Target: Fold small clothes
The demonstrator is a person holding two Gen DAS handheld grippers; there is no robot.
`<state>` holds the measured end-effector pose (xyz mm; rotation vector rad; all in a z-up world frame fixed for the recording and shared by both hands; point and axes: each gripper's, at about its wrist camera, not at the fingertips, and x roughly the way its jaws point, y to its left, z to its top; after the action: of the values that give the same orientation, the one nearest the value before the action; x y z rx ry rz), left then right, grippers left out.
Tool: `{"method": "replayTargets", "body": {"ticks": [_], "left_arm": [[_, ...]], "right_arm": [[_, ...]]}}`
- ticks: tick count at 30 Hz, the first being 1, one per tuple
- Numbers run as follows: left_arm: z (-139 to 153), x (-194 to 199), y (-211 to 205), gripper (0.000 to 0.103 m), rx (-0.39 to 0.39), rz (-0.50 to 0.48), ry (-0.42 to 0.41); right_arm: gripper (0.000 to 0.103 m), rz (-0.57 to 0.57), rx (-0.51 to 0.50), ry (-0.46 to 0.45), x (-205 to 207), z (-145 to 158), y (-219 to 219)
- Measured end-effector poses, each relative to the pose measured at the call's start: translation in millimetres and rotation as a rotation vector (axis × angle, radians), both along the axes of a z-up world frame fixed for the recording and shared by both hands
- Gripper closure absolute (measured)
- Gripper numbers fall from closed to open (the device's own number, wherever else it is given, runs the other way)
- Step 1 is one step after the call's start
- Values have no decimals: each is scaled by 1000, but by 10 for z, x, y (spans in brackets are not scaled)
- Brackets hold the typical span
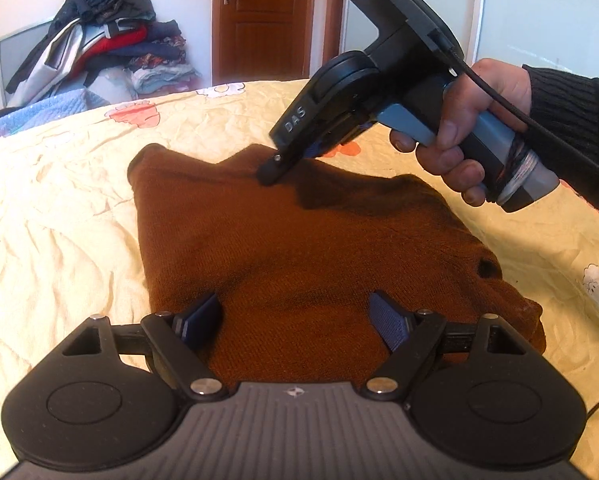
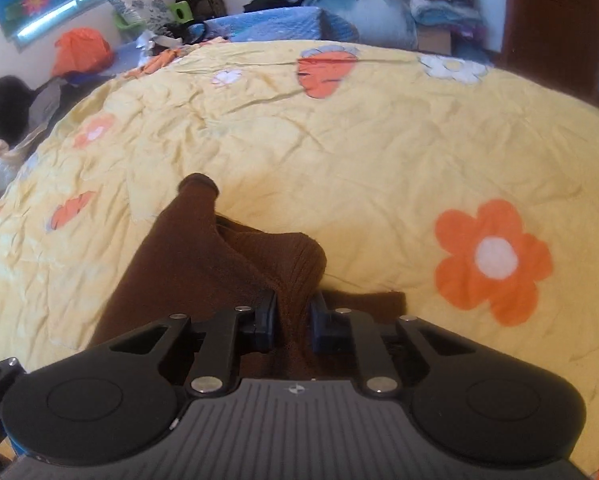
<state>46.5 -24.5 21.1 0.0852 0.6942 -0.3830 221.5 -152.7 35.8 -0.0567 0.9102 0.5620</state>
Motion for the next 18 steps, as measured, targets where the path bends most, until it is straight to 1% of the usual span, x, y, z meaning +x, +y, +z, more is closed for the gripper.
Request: {"method": "replayTargets", "body": {"ticks": [1, 3, 5, 7, 9, 11, 12, 13, 14, 16, 18], "left_arm": [[-1, -4, -1, 20, 1, 0, -1], [-6, -17, 2, 20, -1, -3, -4], [-11, -25, 6, 20, -2, -8, -7], [-6, -28, 2, 20, 0, -10, -7], [-5, -26, -8, 19, 2, -10, -6], [1, -20, -14, 19, 2, -10, -7], [-4, -24, -15, 19, 1, -11, -9], [-8, -28, -13, 19, 0, -11, -11], [-7, -30, -12, 19, 0, -12, -13], [-4, -30, -9, 19, 1, -14, -14], [-5, -29, -8, 19, 0, -15, -14]], "right_arm": [[83, -14, 24, 13, 31, -4, -61], [80, -12, 83, -8, 1, 51, -118], [67, -3, 106, -55, -73, 146, -117], [63, 14, 108, -81, -102, 209, -102], [63, 38, 70, -59, -76, 189, -36], [63, 55, -12, -59, -79, 110, 48], [65, 64, -44, -50, -76, 62, 81], [71, 74, -67, -40, -87, 10, 107], [71, 82, -87, -43, -113, -19, 127], [71, 87, -103, -74, -167, 9, 128], [71, 93, -121, -132, -253, 92, 119]]}}
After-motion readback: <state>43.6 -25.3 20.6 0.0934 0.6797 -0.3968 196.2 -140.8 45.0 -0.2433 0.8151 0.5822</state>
